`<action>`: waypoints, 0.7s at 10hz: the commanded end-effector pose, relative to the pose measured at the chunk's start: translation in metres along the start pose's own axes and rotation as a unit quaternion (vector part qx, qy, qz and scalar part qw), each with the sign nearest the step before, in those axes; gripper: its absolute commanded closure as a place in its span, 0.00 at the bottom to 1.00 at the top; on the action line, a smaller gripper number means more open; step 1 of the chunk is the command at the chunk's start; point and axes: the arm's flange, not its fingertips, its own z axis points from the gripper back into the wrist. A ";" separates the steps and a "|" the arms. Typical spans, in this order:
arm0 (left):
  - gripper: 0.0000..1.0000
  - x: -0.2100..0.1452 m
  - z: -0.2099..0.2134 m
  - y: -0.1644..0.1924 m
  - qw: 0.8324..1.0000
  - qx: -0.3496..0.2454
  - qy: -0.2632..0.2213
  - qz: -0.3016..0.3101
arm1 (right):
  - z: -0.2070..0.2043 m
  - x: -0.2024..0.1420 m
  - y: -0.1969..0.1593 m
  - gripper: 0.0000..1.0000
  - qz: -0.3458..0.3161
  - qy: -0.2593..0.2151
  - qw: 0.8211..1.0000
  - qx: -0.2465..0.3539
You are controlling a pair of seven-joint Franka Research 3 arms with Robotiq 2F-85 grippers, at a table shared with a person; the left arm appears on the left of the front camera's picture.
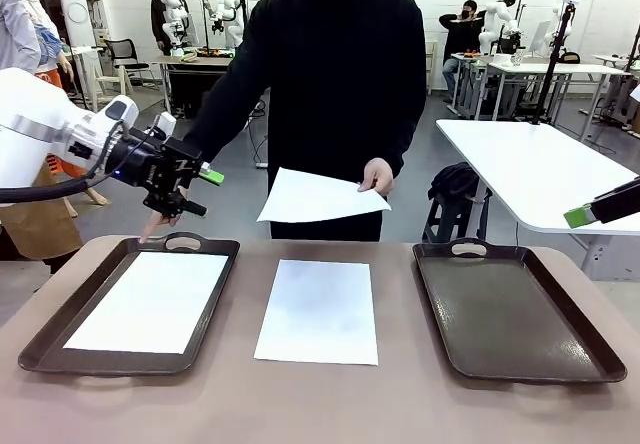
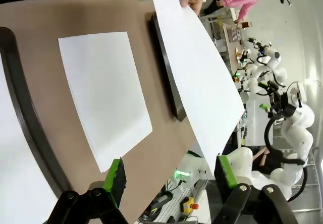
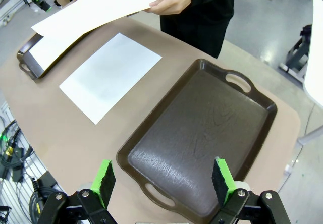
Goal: Sort the A4 documents.
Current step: Receive the A4 Paper.
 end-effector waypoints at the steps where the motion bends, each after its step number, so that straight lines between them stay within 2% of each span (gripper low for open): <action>1: 0.08 0.020 -0.020 -0.004 0.999 -0.002 -0.021 0.038 | -0.001 0.000 -0.001 0.00 -0.004 0.001 1.000 0.001; 6: 0.08 0.040 -0.068 0.006 0.992 -0.049 -0.012 0.114 | -0.001 0.000 -0.001 0.00 -0.004 0.001 1.000 0.001; 7: 0.08 0.043 -0.078 0.010 0.989 -0.080 -0.003 0.127 | -0.001 0.000 -0.001 0.00 -0.004 0.001 1.000 0.001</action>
